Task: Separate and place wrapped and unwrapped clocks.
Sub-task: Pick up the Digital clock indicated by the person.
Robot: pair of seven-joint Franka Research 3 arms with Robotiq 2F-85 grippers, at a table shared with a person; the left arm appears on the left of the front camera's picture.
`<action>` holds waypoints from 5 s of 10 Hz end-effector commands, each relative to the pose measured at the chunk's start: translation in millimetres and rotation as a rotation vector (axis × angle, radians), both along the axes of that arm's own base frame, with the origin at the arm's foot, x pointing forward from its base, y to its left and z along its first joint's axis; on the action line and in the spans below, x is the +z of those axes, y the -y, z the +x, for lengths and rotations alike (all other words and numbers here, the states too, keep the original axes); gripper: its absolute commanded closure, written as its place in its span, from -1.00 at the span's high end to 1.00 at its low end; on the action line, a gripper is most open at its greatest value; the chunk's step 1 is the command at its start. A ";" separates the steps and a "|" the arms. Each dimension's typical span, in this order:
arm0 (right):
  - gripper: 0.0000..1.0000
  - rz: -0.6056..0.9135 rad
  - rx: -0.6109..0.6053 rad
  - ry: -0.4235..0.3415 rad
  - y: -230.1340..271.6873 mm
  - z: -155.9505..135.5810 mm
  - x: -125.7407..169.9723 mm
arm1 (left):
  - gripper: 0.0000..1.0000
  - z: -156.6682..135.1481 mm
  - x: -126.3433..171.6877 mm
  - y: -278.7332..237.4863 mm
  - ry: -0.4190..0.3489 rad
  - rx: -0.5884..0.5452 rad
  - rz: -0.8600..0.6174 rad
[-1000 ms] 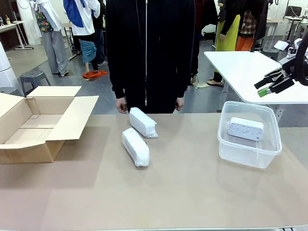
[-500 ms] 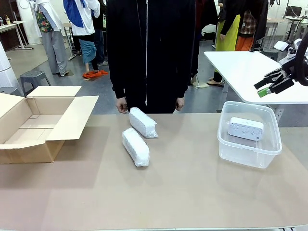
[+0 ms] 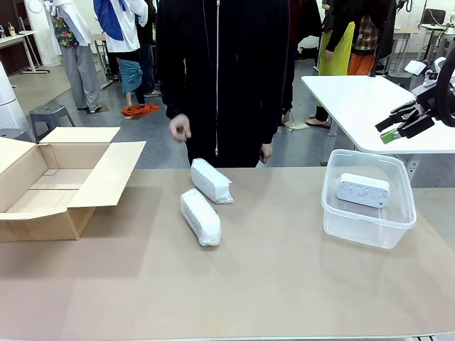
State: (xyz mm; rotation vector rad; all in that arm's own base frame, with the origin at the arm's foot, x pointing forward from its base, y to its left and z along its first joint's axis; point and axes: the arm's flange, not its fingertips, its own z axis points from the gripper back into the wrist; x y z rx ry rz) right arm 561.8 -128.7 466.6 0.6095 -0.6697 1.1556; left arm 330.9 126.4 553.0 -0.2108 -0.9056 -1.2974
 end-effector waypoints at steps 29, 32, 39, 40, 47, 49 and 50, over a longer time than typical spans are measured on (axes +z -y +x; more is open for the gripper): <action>1.00 0.001 0.001 -0.001 -0.5 0.0 -0.7 | 1.00 32.7 55.2 103.9 0.146 0.069 0.063; 1.00 0.001 0.001 -0.001 -0.5 0.0 -0.7 | 1.00 52.9 73.7 135.4 0.153 -0.031 0.044; 1.00 0.001 0.001 -0.001 -0.5 0.0 -0.7 | 1.00 100.2 66.6 191.9 0.023 -0.195 0.097; 1.00 0.001 0.001 -0.001 -0.5 0.0 -0.7 | 1.00 104.2 66.2 201.8 0.014 -0.212 0.088; 1.00 0.001 0.001 -0.001 -0.5 0.0 -0.7 | 1.00 146.2 51.2 251.1 -0.058 -0.327 0.137; 1.00 0.001 0.001 -0.001 -0.5 0.0 -0.7 | 1.00 164.8 36.5 256.8 -0.097 -0.328 0.172; 1.00 0.001 0.001 -0.001 -0.5 0.0 -0.7 | 1.00 174.2 30.0 259.1 -0.117 -0.324 0.175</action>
